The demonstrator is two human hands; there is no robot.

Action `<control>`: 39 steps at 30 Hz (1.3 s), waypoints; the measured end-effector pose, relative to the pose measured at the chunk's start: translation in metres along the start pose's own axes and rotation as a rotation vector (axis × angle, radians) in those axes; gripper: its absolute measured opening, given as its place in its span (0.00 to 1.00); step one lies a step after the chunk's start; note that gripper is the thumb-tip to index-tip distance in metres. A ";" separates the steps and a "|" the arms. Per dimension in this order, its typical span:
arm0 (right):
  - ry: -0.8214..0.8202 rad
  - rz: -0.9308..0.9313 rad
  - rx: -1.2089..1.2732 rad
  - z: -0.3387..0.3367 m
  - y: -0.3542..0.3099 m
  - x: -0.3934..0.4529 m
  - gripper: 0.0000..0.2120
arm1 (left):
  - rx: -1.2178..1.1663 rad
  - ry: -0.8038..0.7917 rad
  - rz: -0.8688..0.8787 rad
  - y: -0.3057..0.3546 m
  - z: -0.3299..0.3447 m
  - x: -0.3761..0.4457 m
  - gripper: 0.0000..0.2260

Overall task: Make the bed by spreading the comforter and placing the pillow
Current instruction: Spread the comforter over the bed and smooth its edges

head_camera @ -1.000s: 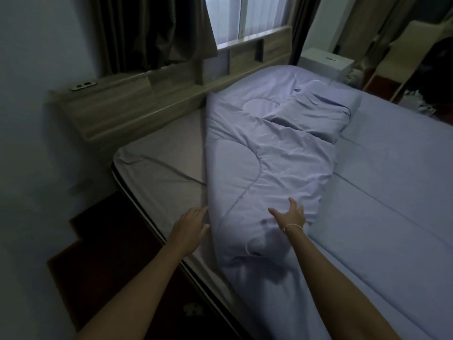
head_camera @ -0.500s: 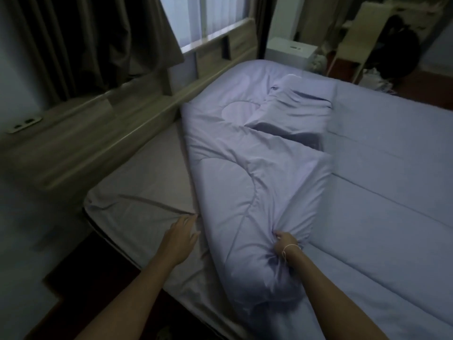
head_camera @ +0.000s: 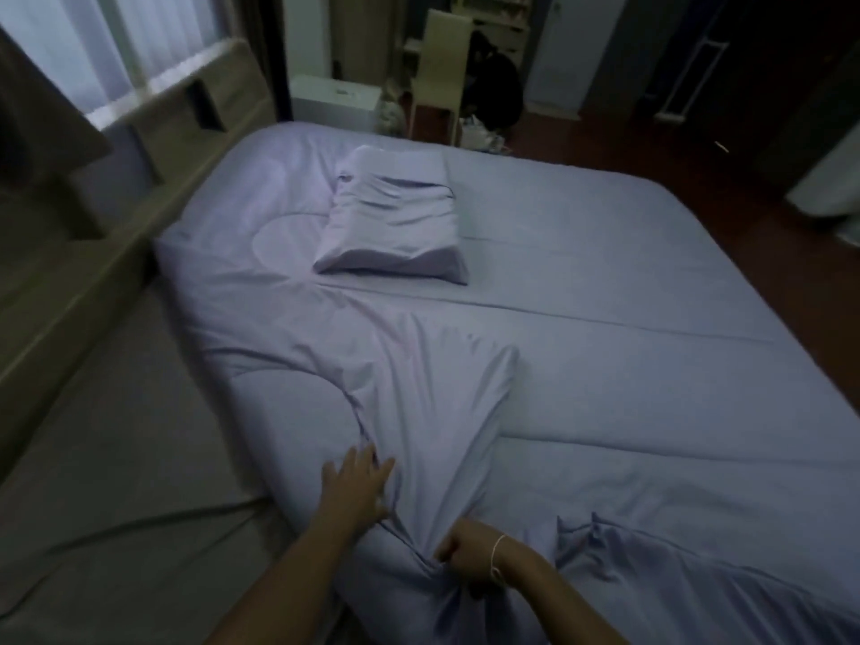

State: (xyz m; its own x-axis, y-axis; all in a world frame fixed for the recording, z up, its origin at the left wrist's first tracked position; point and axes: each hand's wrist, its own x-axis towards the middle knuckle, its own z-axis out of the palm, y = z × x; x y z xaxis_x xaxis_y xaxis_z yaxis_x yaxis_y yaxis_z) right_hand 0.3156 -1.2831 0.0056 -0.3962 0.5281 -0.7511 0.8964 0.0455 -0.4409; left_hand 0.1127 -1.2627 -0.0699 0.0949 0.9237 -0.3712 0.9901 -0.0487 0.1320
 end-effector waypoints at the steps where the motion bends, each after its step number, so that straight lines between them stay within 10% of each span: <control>1: 0.005 0.033 0.033 0.002 0.003 0.001 0.15 | 0.027 -0.034 -0.001 -0.004 0.010 0.003 0.31; 4: 0.038 0.067 0.109 0.007 0.018 0.011 0.11 | 0.102 -0.120 0.061 -0.014 0.038 0.003 0.13; 11: 0.189 0.152 0.188 -0.020 0.039 0.038 0.17 | -0.098 0.048 0.118 -0.063 0.082 0.015 0.13; 18: 0.554 0.097 0.228 -0.086 0.035 0.108 0.44 | -0.256 0.016 -0.097 -0.108 0.076 -0.043 0.18; 23: 0.390 0.163 0.024 -0.066 0.026 0.184 0.60 | -0.316 -0.124 -0.262 -0.129 0.069 -0.107 0.16; 29: 0.526 -0.179 -0.074 -0.025 -0.034 0.180 0.18 | -0.816 0.072 -0.593 -0.116 0.053 -0.131 0.11; 39: 0.320 -0.825 0.088 0.038 -0.200 0.069 0.16 | -1.770 0.609 -0.724 -0.125 -0.061 -0.163 0.37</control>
State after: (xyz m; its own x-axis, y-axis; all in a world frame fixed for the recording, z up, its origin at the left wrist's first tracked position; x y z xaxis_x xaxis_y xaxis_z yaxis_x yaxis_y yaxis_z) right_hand 0.1015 -1.2879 0.0232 -0.8229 0.5681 -0.0096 0.3260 0.4583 -0.8269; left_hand -0.0330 -1.3845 0.0301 -0.6177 0.5983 -0.5103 -0.3926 0.3276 0.8594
